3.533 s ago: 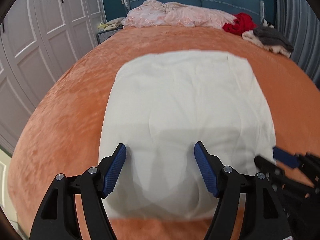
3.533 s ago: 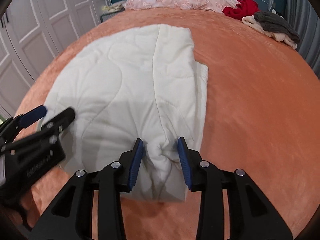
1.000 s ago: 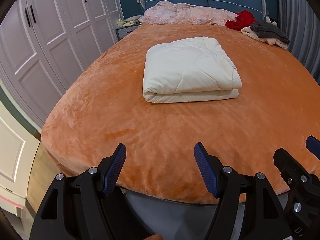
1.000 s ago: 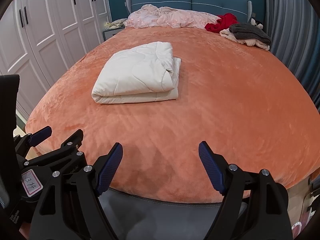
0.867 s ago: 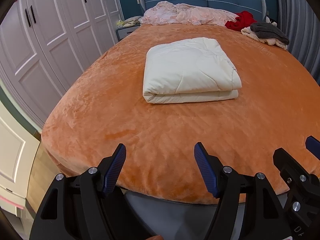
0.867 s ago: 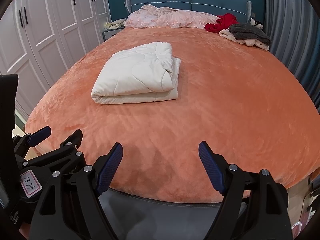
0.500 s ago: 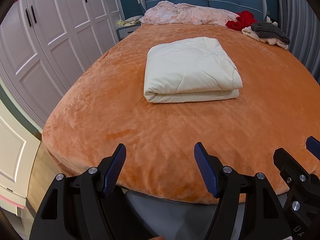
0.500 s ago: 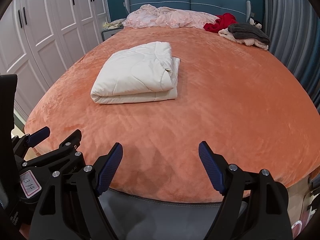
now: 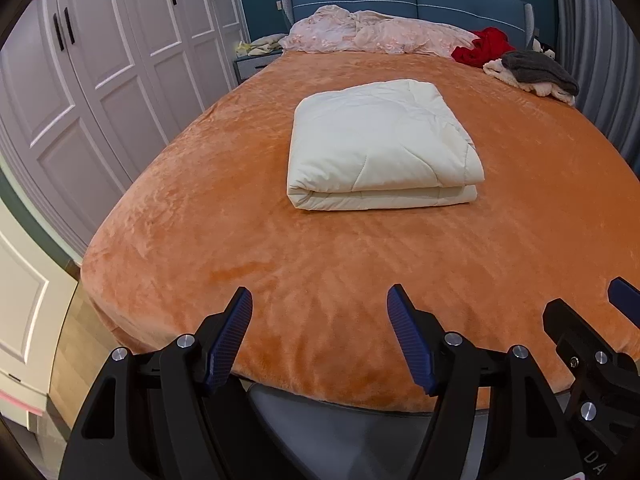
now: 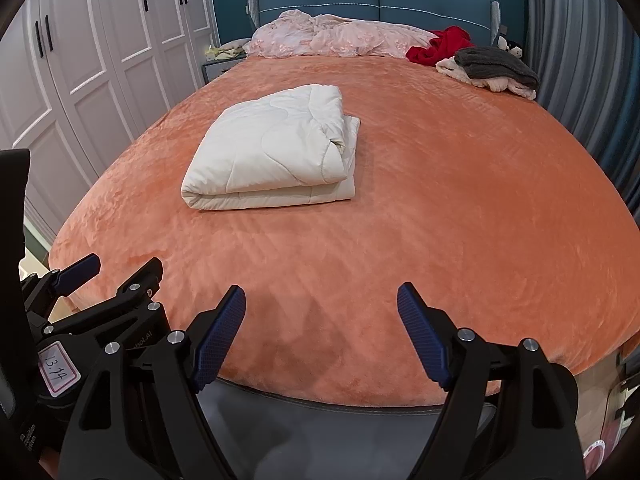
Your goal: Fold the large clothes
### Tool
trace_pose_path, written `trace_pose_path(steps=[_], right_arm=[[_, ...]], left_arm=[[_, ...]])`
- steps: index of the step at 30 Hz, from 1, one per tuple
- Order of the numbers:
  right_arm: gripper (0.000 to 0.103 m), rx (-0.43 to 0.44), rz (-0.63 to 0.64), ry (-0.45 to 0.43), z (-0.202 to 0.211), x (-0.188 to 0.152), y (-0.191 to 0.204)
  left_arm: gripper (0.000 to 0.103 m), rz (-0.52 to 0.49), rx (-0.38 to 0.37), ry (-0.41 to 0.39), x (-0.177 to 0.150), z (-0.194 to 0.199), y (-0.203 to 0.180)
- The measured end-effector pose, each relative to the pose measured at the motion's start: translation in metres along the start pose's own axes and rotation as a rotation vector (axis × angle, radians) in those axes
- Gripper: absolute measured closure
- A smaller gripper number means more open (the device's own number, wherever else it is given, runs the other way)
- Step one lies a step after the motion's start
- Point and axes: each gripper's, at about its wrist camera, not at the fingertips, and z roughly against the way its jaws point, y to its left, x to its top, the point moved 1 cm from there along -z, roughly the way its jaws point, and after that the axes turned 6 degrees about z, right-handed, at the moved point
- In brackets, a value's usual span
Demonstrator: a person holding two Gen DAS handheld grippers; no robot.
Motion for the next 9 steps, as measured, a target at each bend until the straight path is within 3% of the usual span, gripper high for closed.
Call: trace_pose_path(steps=[9], right_arm=[[0.022, -0.037, -0.01, -0.01, -0.0016, 0.0015, 0.0057]], left_arm=[[0.037, 0.013, 0.01, 0.015, -0.0017, -0.0027, -0.0014]])
